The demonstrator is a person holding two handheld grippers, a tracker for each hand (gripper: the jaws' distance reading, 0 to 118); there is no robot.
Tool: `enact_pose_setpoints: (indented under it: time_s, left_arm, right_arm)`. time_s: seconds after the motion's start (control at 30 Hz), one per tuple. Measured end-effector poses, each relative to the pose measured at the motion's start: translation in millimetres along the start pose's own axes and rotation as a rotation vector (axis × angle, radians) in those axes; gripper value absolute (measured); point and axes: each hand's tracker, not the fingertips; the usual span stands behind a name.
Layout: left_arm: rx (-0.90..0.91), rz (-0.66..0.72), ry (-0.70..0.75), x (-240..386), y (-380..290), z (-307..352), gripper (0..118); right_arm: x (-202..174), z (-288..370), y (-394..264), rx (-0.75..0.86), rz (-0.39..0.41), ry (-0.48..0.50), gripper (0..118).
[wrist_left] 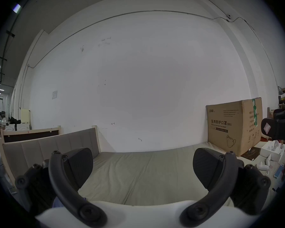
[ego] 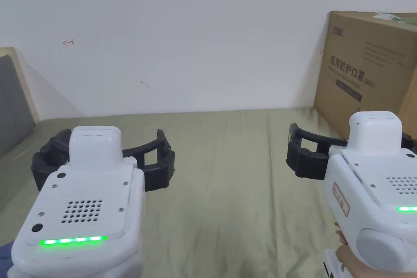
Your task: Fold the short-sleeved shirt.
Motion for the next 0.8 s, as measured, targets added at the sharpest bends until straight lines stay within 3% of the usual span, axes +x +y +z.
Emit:
enact_pose_setpoints:
  time_s: [0.2, 0.57, 0.8]
  left_arm:
    - [-0.017, 0.008, -0.005, 0, -1, -2, 118]
    - [-0.091, 0.044, -0.024, -3, -4, -12, 118]
    - [-0.072, 0.064, -0.033, -4, -10, -7, 118]
  right_arm:
    - [0, 0, 1, 0.000, -0.018, 0.015, 118]
    - [-2, -1, 0, 0.004, 0.046, 0.008, 118]
    - [2, -5, -5, -0.040, 0.011, 0.006, 118]
